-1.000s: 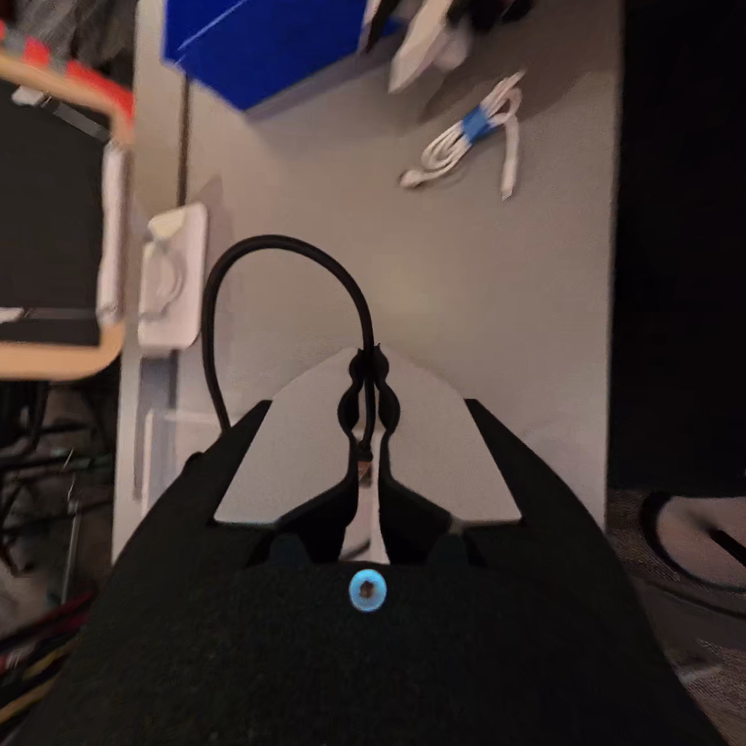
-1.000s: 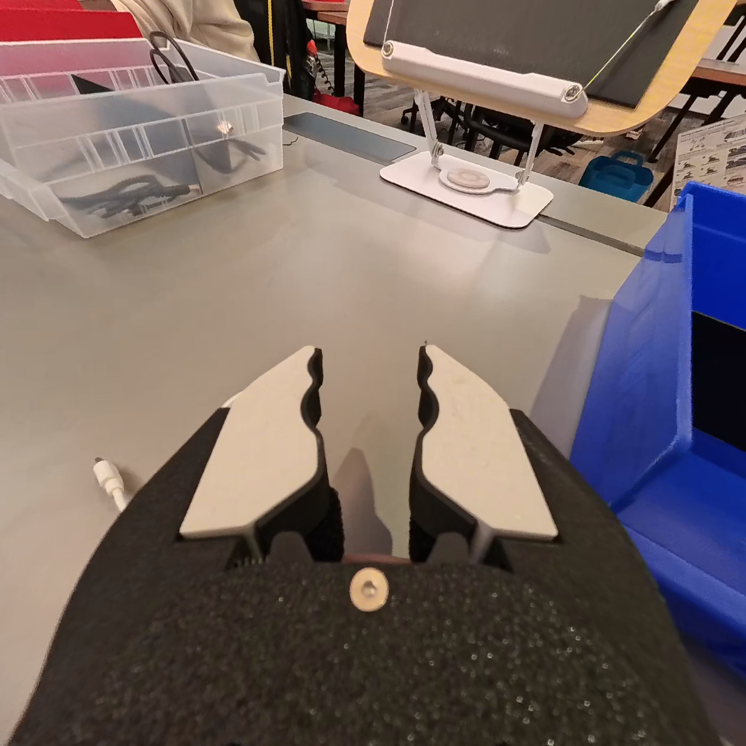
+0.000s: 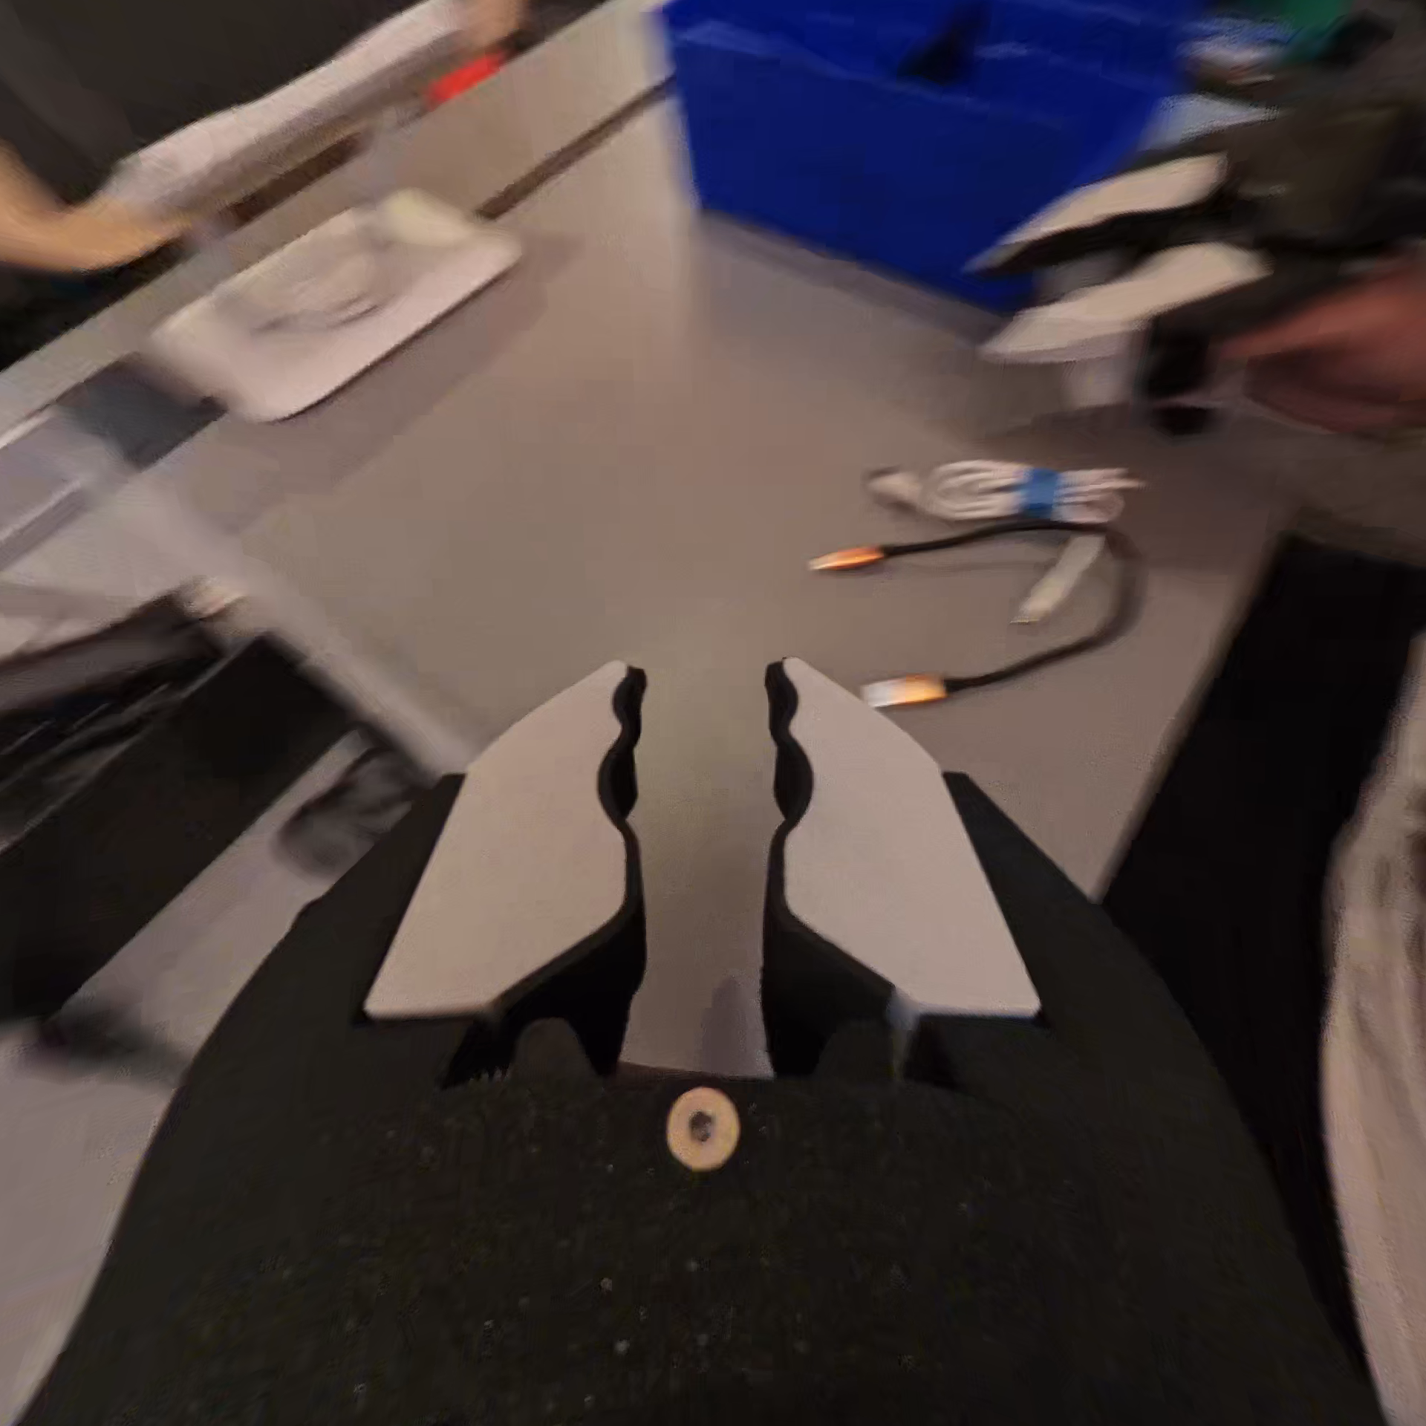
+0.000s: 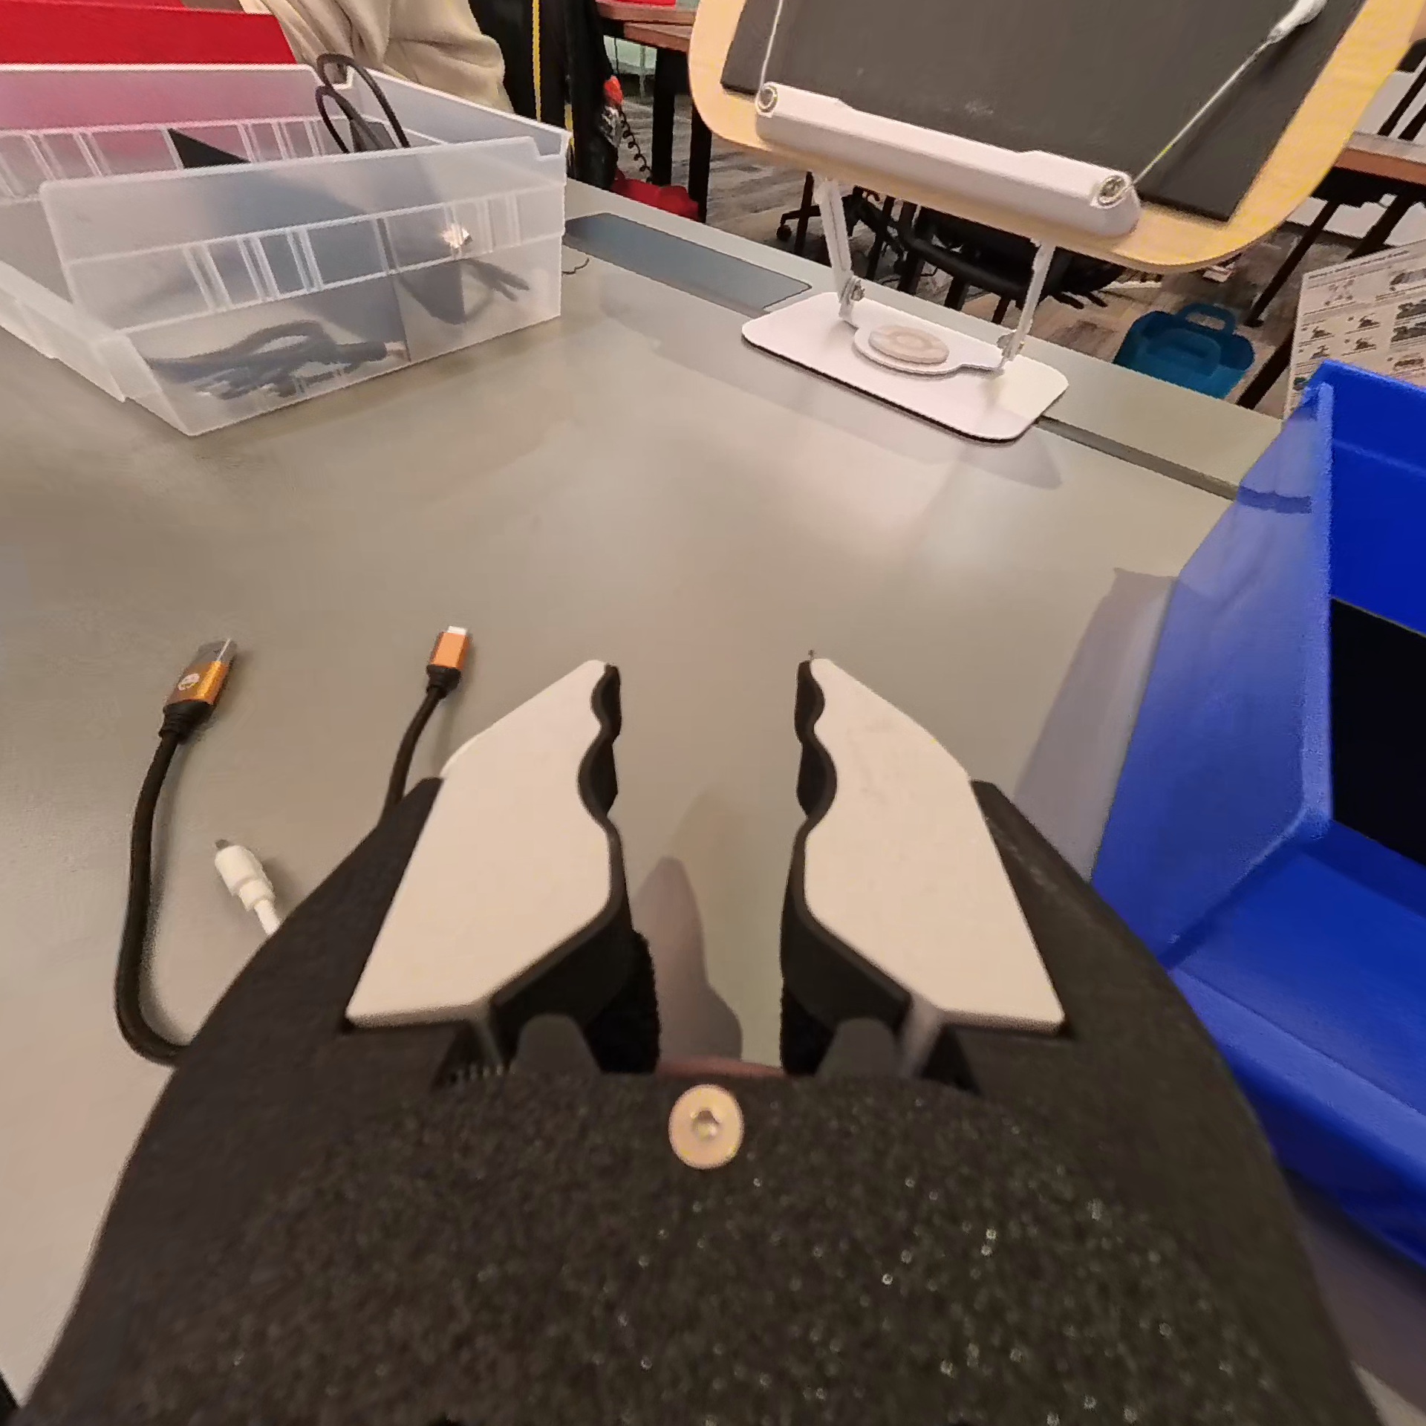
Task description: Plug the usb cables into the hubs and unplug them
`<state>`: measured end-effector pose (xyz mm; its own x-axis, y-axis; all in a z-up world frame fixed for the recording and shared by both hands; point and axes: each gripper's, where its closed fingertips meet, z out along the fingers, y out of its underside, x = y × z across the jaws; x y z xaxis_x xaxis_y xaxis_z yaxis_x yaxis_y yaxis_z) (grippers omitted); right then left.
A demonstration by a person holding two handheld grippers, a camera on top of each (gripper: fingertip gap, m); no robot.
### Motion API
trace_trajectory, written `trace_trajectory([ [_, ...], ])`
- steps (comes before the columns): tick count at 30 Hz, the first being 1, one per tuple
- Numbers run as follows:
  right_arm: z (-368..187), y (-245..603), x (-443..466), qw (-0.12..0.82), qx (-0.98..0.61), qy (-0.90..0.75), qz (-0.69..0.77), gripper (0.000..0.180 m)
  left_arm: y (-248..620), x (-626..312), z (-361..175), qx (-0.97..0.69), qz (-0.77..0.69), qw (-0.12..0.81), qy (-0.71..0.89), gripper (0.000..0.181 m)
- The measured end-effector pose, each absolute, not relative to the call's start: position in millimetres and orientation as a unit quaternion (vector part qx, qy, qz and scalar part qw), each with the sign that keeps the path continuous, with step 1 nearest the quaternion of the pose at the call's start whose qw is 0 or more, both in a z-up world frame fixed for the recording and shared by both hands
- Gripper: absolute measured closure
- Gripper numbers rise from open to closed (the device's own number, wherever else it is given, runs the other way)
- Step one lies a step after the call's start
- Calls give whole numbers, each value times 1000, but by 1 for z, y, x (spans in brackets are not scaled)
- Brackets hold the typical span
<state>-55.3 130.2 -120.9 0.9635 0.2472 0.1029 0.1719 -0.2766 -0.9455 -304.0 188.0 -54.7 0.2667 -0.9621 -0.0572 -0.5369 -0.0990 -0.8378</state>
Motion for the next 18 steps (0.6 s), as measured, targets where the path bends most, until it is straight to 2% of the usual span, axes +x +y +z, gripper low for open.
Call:
trace_trajectory([
  [2, -121, 132, -59, 586, -798, -134, 36, 136, 239, -347, -59, -763, -198, 378, 484, 149],
  [5, -123, 134, -63, 583, -799, -141, 38, 136, 288, -383, -86, -840, -135, 302, 431, 142],
  [12, -125, 140, -65, 580, -801, -145, 32, 136, 335, -366, -162, -919, -166, 152, 324, 137],
  [18, -125, 141, -58, 580, -803, -134, 33, 136, 353, -377, -187, -940, -118, 140, 287, 142],
])
